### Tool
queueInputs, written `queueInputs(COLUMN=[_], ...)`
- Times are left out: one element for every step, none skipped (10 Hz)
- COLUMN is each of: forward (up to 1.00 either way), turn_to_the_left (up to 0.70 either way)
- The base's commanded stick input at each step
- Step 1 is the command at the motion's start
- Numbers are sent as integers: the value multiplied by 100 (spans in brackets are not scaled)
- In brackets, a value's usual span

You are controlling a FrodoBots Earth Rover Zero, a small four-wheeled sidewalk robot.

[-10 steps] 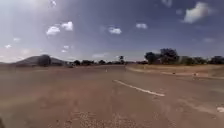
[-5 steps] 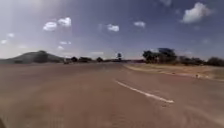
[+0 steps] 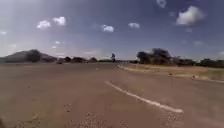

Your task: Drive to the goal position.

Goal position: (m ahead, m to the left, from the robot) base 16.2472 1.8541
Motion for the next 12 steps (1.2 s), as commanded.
queueInputs(forward=[85,85,85,85,85,85,85,85,85,85,85,85], turn_to_the_left=[-27,-34,-30,-3,0,0,0,0,0,0,0,0])
